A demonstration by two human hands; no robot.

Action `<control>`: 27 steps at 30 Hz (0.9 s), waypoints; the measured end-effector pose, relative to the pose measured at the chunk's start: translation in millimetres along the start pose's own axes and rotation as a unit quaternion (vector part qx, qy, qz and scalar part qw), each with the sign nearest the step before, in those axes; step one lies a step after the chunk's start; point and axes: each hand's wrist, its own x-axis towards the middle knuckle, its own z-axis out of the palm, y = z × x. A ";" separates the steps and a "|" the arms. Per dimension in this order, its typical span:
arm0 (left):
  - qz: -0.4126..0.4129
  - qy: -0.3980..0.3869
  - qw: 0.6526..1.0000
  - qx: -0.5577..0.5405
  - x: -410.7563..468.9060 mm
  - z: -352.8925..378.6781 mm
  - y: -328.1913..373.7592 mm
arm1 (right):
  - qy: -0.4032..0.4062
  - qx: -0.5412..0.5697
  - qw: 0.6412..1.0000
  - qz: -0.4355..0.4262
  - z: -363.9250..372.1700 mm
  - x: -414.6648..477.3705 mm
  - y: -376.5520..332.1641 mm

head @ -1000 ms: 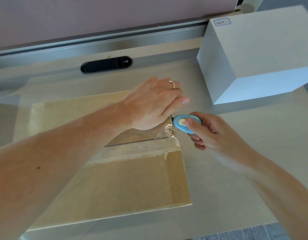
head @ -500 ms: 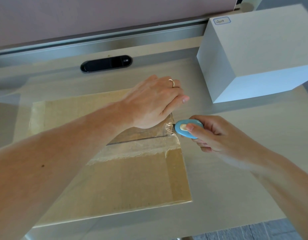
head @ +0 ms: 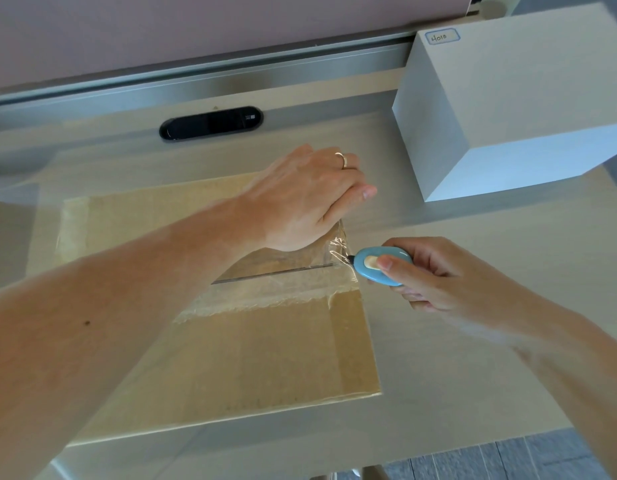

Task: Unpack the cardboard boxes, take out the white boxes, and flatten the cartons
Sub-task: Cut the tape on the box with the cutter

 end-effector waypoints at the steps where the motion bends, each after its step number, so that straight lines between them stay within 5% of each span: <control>1: 0.000 -0.001 1.000 0.002 0.2 0.0 0.0 | 0.000 0.003 1.000 0.001 0.0 0.2 -0.4; 14: 0.009 0.004 1.000 0.013 -1.1 1.4 -1.9 | 0.041 0.156 0.987 0.011 11.1 -12.1 9.5; 21: 0.124 0.149 0.981 -0.020 -40.3 -13.0 40.6 | 0.127 0.241 0.962 -0.027 12.5 -21.1 10.4; 24: 0.226 0.037 0.973 -0.042 -74.9 -5.7 73.4 | 0.140 0.281 0.949 -0.011 16.2 -31.8 19.9; 27: 0.244 -0.053 0.968 -0.008 -92.0 4.4 79.8 | 0.131 0.277 0.952 -0.020 24.8 -35.5 21.8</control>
